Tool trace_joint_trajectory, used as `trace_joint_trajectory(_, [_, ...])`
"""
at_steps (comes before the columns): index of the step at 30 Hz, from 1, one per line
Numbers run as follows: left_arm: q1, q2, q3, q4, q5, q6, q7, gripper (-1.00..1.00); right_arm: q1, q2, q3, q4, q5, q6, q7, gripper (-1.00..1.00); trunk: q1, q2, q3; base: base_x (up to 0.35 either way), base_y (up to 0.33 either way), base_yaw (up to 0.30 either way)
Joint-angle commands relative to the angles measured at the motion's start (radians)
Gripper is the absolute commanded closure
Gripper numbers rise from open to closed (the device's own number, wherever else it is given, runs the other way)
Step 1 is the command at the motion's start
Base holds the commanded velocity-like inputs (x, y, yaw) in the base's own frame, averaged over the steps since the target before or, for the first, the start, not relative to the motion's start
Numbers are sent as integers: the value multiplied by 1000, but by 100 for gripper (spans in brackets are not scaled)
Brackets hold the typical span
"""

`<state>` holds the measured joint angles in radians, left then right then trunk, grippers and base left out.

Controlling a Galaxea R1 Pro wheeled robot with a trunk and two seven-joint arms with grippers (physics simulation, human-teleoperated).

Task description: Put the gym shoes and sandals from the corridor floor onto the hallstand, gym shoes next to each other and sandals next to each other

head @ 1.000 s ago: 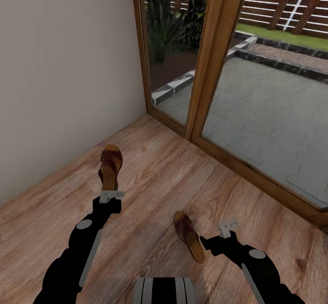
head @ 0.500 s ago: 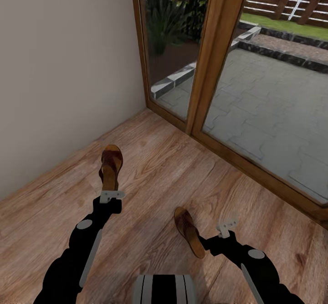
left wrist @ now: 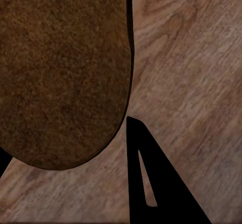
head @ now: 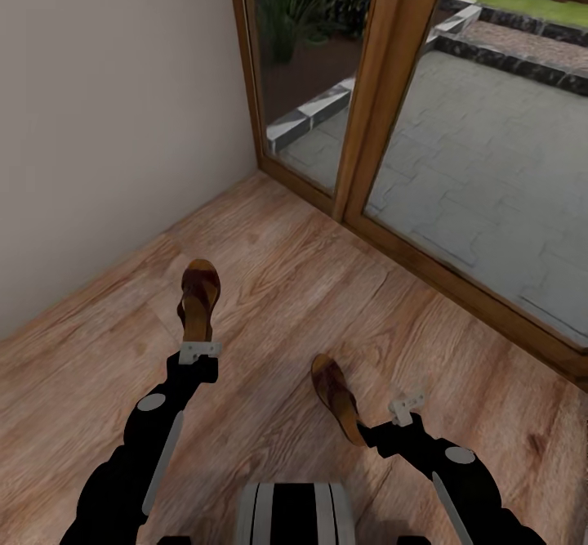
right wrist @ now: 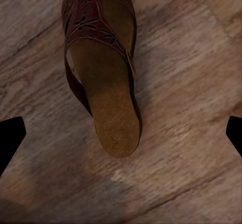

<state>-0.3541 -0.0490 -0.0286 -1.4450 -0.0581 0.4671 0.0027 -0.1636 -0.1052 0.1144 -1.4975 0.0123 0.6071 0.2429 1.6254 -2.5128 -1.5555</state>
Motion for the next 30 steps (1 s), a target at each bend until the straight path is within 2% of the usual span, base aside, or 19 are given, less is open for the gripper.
trace_joint_trajectory(1, [0, 0, -1, -2, -6, 5, 0, 100, -1, -1, 1, -1, 2, 5, 3, -100, 0, -1, -6, 0, 0, -78])
trace_joint_trajectory(9, [0, 0, -1, -2, -6, 5, 0, 100, -1, 1, 0, 2, 2, 4, -3, -100, 4, -2, -48, 0, 0, -67])
trace_joint_trajectory(14, [0, 0, -1, -2, -6, 5, 0, 100, -1, 0, 2, 5, 3, -45, -4, -100, 4, -2, -49, 0, 0, -11])
trace_joint_trajectory(18, [0, 0, -2, -3, -6, 5, 0, 100, -8, -2, 2, 41, 3, -159, 1, -100, 4, -2, -49, 0, 0, -2])
trace_joint_trajectory(25, [0, 0, -2, -3, -6, 5, 0, 100, -11, -3, 2, 61, 3, -184, 5, -100, 4, -2, -49, 0, 0, 0])
trace_joint_trajectory(30, [0, 0, -2, -3, -6, 5, 0, 100, -27, -2, 2, 110, 3, -189, 5, -100, 4, -2, -49, 0, 0, 0])
